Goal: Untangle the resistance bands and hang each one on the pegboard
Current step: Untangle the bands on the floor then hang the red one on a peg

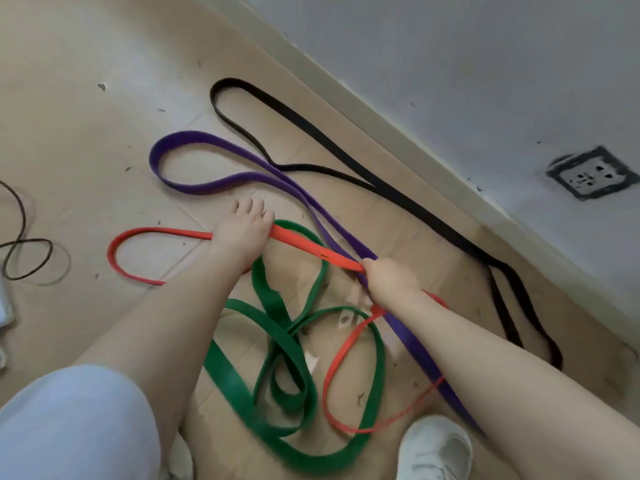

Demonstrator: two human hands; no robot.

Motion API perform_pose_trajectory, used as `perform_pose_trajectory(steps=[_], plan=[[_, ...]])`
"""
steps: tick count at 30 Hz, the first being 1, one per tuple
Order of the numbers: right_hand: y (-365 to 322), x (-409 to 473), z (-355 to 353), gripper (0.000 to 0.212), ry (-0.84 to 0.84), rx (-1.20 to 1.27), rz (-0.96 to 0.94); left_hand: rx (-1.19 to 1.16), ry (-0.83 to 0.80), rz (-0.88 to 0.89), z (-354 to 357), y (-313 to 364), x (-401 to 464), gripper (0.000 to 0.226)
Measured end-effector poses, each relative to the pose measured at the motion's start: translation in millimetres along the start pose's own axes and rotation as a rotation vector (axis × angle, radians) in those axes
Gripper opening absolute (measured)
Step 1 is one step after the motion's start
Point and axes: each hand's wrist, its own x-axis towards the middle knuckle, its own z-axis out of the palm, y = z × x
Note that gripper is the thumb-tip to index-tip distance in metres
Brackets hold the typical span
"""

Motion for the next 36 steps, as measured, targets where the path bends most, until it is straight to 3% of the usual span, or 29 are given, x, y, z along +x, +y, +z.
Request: perform_pose_trajectory(steps=[3, 6, 8, 10, 15, 19, 23, 27, 30, 31, 36], plan=[[-9, 4, 11, 0.054, 0.184, -0.083, -0.008, -0.049, -0.034, -0.002, 17, 9, 13, 0.047], [-34, -13, 32, 0.053, 0.386, -0.045, -0.384, -0.063, -0.011, 0.05, 28, 16, 5, 0.065], [-50, -24, 43, 0.052, 0.211, 0.02, -0.51, -0.048, 0.06, 0.147, 33, 17, -5, 0.068], [-62, -26, 55, 0.058, -0.004, 0.091, -0.462, -0.052, 0.118, 0.23, 36, 15, -13, 0.072], [-80, -33, 67, 0.052, -0.116, 0.042, -0.412, -0.098, 0.094, 0.241, 39, 5, -22, 0.065], [-86, -40, 70, 0.015, -0.117, 0.049, -0.435, -0.15, 0.024, 0.249, 40, 1, -31, 0.062], [-85, -53, 71, 0.018, -0.086, 0.077, -0.558, -0.338, -0.112, 0.294, 35, 4, -49, 0.059], [-73, -80, 47, 0.021, 0.042, 0.21, -0.75, -0.626, -0.331, 0.5, 14, 13, -90, 0.072], [-62, -105, 25, 0.017, 0.061, 0.329, -0.828, -0.78, -0.382, 0.535, -2, 18, -117, 0.061], [-58, -113, 19, 0.018, 0.064, 0.357, -0.834, -0.769, -0.358, 0.544, -9, 17, -121, 0.061], [-48, -151, -7, 0.024, 0.165, 0.418, -0.724, -0.527, -0.319, 0.547, -59, 18, -142, 0.104]])
